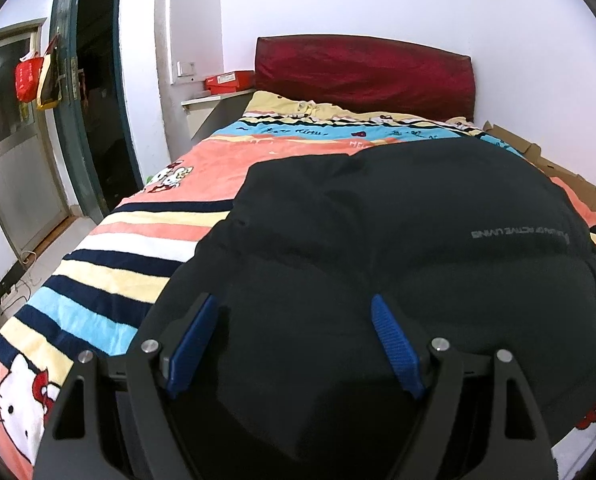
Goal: Fold large clothes
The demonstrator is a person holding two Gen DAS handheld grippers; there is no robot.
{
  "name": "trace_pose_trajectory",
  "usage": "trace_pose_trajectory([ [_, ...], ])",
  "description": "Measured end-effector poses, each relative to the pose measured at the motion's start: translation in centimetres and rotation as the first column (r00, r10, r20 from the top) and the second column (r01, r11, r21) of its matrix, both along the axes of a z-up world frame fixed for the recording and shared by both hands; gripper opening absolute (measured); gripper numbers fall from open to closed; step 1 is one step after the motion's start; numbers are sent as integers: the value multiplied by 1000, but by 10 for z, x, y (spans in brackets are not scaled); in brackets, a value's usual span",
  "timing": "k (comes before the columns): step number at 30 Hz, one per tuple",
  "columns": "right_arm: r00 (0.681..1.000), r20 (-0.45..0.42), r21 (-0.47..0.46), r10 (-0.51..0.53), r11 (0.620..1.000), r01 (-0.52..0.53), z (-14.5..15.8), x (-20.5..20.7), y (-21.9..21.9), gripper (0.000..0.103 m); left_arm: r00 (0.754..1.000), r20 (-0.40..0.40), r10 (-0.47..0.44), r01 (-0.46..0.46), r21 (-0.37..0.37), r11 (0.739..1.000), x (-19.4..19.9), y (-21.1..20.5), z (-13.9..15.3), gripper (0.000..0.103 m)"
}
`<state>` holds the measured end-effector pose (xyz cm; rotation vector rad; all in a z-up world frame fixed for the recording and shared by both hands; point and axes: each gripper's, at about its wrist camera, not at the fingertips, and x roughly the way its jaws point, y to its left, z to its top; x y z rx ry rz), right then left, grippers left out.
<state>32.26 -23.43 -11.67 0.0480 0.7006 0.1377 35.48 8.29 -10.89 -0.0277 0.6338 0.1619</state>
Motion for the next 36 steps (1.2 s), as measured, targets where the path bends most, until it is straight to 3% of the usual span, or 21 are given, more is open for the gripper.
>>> trace_pose_trajectory([
  [18, 974, -98, -31, -203, 979, 200, -4, -29, -36, 103, 996, -78, 38, -36, 19, 999, -32, 10, 4, 79],
  [26, 995, -61, -15, -73, 997, 73, -1, -41, 0, 103, 994, -97, 51, -50, 13, 999, -44, 12, 1, 79],
  [36, 982, -118, -31, -148, 989, 145, -4, -45, -18, 103, 991, -123, 48, -48, 0, 999, -58, 4, 8, 79],
])
